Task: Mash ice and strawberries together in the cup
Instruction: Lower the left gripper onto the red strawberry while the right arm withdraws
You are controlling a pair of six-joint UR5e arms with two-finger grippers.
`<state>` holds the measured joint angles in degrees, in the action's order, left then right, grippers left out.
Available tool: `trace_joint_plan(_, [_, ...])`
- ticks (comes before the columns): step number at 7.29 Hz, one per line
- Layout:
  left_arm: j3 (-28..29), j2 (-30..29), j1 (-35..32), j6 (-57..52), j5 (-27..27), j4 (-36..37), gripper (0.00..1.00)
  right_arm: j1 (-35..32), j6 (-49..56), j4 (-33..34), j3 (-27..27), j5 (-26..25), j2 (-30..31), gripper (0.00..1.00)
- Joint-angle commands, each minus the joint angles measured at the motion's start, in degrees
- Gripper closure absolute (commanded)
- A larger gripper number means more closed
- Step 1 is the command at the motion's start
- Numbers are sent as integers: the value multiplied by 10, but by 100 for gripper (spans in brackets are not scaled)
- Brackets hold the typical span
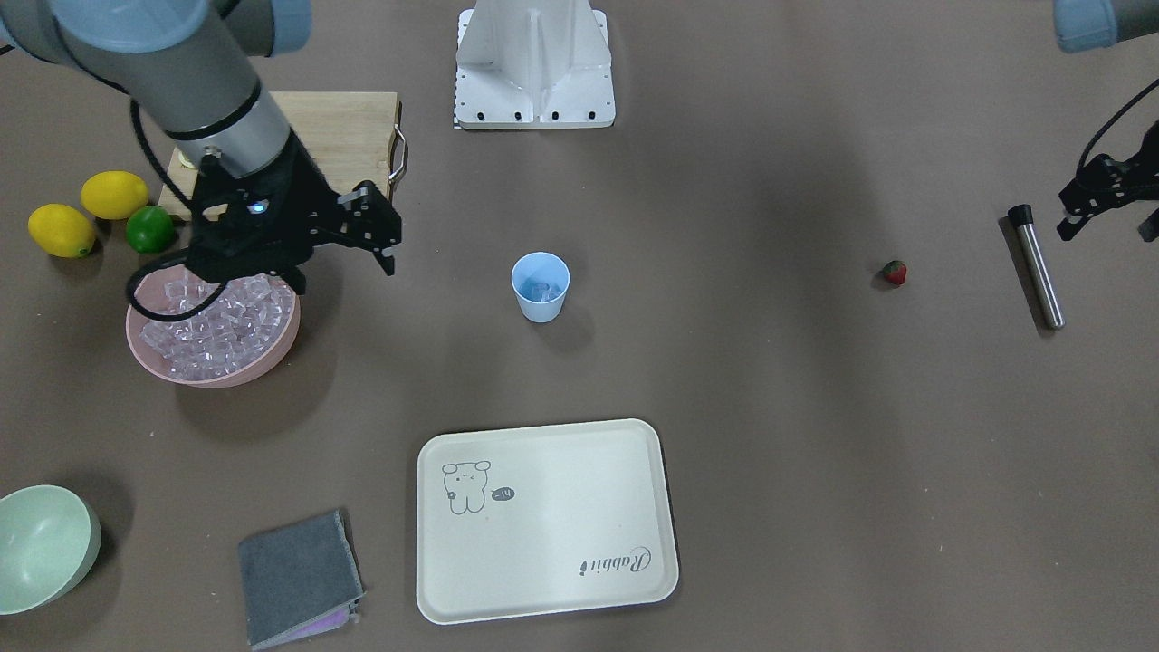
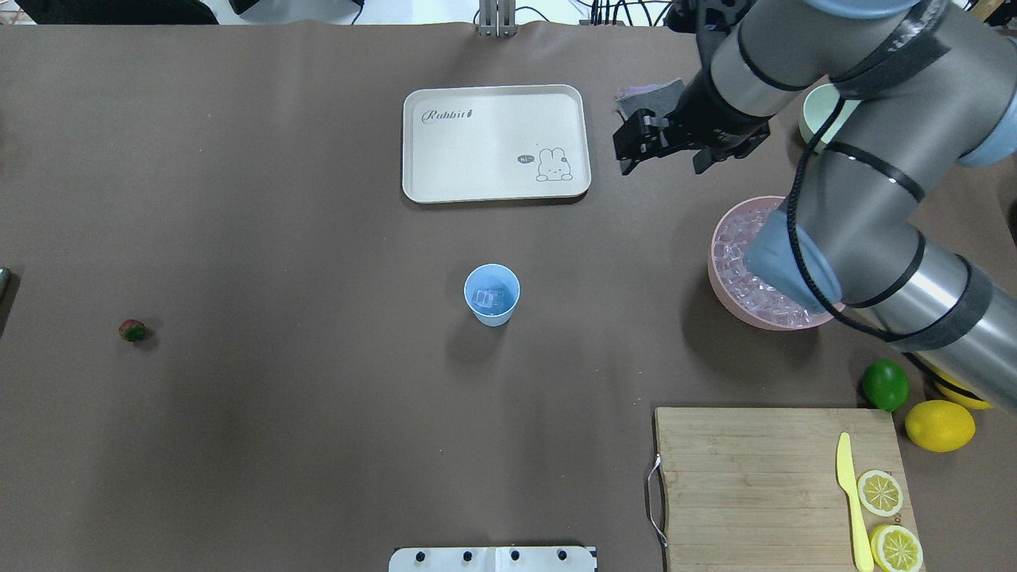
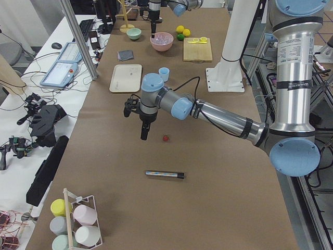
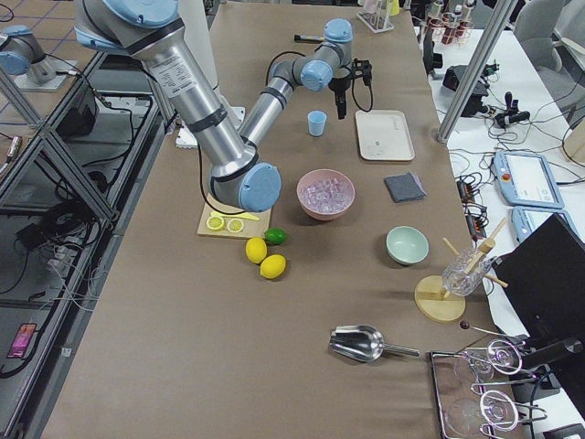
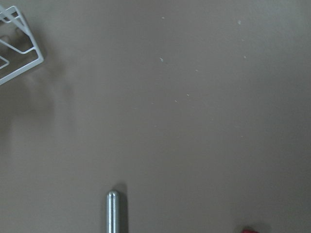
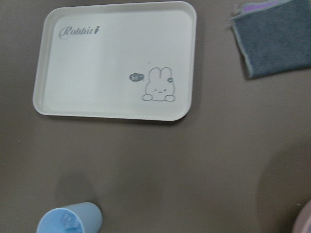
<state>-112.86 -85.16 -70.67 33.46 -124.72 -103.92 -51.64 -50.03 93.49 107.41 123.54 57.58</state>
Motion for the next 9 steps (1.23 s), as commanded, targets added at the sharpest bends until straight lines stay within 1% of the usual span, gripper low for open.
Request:
trace_joint_plan(1, [28, 47, 98, 144, 39, -162, 2, -36, 34, 1, 1, 15, 29, 0])
trace_joint_plan(3, [30, 40, 156, 152, 52, -168, 2, -50, 34, 0, 2, 15, 53, 0])
trace_joint_plan(4, [35, 33, 195, 170, 94, -170, 2, -54, 35, 0, 2, 16, 58, 0])
trace_joint_plan(5, [40, 28, 231, 197, 118, -175, 2, -58, 35, 0, 3, 18, 63, 0])
trace_joint_plan(7, [82, 15, 239, 201, 119, -207, 3, -58, 34, 0, 3, 18, 65, 0])
trace_joint_plan(8, [103, 3, 243, 201, 119, -210, 3, -57, 31, 0, 3, 18, 65, 0])
trace_joint_plan(9, [106, 2, 245, 201, 119, -211, 3, -57, 28, 0, 4, 21, 65, 0])
